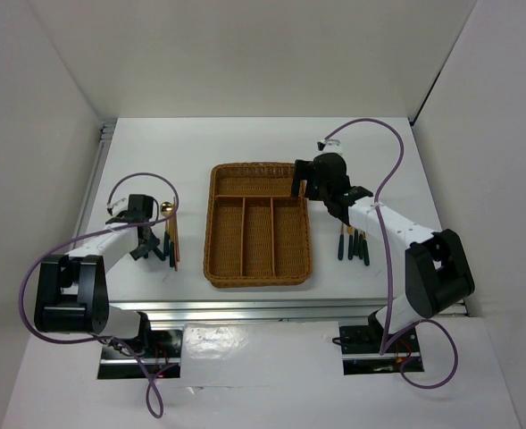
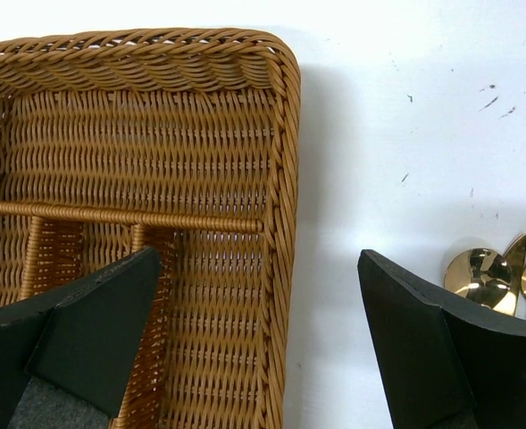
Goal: Sort the eating utensils into containers
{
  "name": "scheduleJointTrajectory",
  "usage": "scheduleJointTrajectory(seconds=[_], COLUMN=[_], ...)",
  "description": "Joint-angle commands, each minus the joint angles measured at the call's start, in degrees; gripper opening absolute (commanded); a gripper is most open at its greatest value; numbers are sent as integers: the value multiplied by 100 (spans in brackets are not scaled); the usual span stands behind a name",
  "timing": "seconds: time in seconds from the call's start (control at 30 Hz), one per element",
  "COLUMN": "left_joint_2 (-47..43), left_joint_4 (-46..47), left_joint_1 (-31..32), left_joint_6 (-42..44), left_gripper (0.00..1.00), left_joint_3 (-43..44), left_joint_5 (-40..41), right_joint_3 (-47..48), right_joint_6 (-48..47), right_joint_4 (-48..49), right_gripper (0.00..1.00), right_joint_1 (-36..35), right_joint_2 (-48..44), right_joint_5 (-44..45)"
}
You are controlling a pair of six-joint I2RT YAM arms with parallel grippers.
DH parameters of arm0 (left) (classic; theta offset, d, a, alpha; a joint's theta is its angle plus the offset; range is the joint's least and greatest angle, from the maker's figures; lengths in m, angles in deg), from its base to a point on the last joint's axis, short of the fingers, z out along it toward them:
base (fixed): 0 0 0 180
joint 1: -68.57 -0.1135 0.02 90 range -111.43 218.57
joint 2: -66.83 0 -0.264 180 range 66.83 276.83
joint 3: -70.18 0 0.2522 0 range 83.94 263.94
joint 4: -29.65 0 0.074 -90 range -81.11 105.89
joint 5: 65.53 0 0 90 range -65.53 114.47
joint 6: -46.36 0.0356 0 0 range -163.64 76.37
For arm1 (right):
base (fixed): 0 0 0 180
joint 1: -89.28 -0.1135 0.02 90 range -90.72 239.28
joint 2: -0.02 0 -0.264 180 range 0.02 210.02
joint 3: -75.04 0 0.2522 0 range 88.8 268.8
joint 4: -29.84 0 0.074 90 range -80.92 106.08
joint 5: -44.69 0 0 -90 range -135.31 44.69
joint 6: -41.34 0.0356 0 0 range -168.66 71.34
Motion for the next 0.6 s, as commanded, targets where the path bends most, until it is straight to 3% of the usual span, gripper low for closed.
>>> scheduleJointTrajectory(seconds=[0.0, 0.13, 0.4, 0.57], left_joint_2=[37, 90, 204, 204], left_joint_4=[75, 75, 75, 75], left_joint_1=[-37, -37, -89, -89], left_joint_6=[61, 62, 62, 114], left_gripper=[49, 49, 32, 28], left_joint_3=[178, 178, 230, 230], left_joint_5=[69, 69, 16, 16], right_joint_3=[267, 214, 214, 214], right_joint_6=[-26, -26, -26, -26], right_joint_4=[78, 78, 78, 78], right_gripper=[100, 100, 100, 100], right_joint_1=[8, 8, 8, 8], right_joint_2=[-19, -19, 34, 34], right_joint_5=[146, 146, 198, 199])
